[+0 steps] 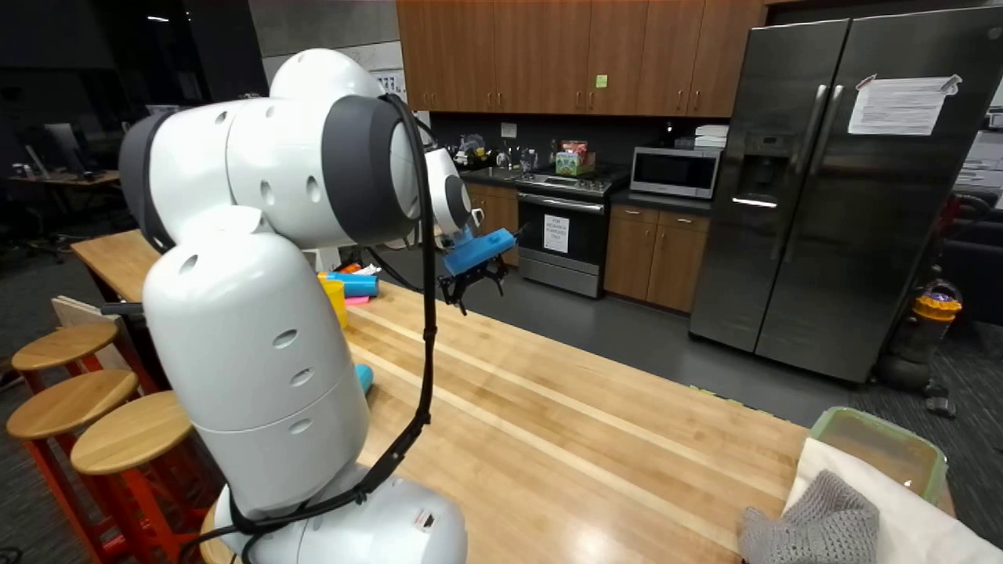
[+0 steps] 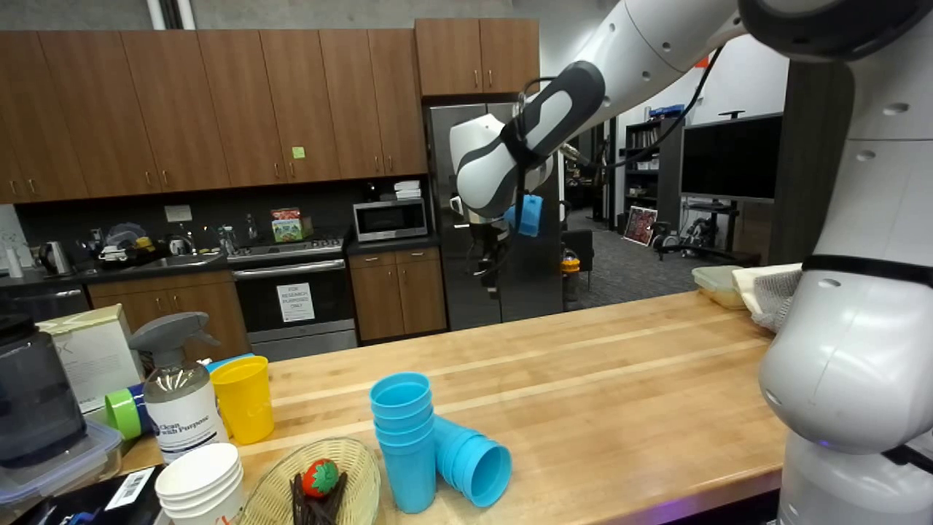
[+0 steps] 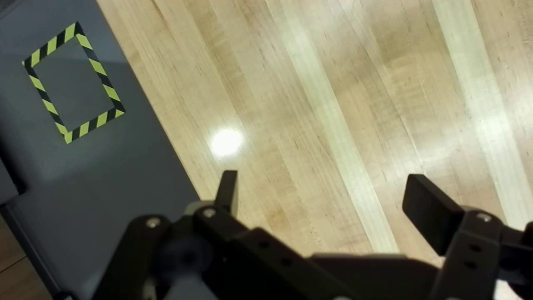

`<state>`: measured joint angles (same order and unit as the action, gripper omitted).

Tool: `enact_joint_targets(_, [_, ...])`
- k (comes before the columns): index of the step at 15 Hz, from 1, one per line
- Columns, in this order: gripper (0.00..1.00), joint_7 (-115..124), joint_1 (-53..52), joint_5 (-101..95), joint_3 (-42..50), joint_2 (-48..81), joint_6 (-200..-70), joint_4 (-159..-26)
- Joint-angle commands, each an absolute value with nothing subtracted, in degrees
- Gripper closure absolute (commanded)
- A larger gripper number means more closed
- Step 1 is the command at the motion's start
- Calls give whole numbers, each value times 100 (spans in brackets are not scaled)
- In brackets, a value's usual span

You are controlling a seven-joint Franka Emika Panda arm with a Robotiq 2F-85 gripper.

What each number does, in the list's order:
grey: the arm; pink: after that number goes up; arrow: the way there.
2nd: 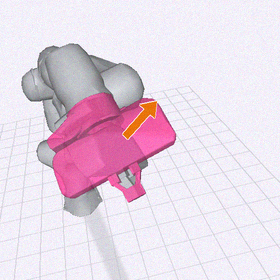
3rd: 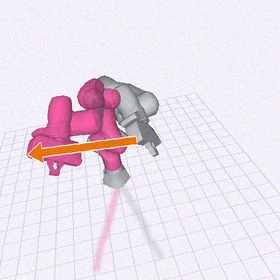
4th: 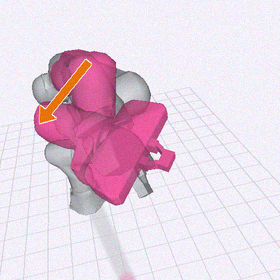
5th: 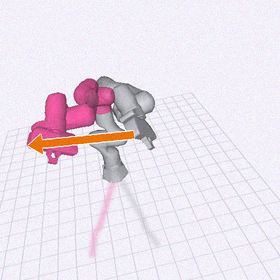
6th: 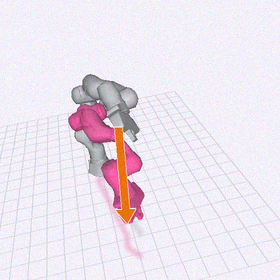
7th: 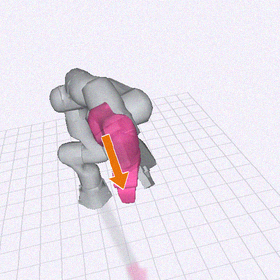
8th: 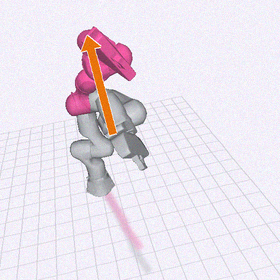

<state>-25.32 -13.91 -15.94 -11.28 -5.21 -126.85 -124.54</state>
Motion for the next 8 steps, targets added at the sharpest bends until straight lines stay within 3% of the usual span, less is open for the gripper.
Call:
enact_joint_targets(1, [0,-2485,-1413,-1703,-1249,-446,-12674,-12411])
enact_joint_targets(8, [0,-2479,-1646,-1863,-1637,-394,-12369,-12337])
